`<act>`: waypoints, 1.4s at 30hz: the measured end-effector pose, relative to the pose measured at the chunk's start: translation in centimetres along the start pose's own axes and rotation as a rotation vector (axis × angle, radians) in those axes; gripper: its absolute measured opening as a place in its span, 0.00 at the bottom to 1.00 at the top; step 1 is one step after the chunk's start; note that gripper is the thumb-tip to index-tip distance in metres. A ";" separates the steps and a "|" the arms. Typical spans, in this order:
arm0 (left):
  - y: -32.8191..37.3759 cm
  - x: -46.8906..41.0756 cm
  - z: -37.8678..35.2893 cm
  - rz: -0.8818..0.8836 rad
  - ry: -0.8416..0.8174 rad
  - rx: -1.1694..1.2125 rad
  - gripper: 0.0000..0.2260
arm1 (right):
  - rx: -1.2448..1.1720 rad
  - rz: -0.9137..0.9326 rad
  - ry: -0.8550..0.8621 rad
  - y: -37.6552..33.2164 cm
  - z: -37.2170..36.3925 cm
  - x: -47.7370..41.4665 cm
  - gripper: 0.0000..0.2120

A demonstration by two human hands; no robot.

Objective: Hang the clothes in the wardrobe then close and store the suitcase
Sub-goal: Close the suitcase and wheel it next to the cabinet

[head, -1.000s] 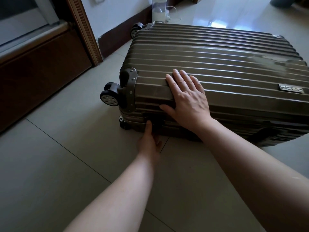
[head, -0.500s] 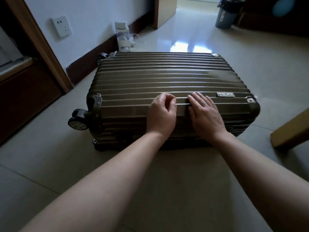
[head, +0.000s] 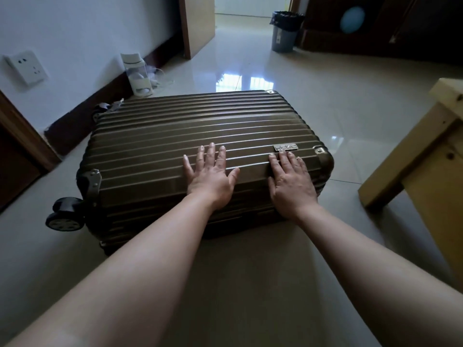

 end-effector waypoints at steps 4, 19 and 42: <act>-0.8 0.6 -0.1 -0.023 0.054 0.001 0.28 | 0.032 0.003 0.056 -1.1 -0.2 0.8 0.27; -1.8 3.3 1.3 -0.051 0.131 -0.105 0.29 | -0.206 -0.392 0.038 3.2 1.7 1.5 0.27; 17.9 -0.9 -1.0 -0.218 -0.047 -0.244 0.30 | -1.288 -0.979 0.321 12.6 -4.0 3.3 0.10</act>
Point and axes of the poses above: each hand's wrist, its own x-axis away from the middle knuckle, its own z-axis out of the back of the hand, y = z × x, the point moved 2 cm from there along -x, towards the middle knuckle, and after that the axes turned 9 degrees about z, right-handed, at the moved point
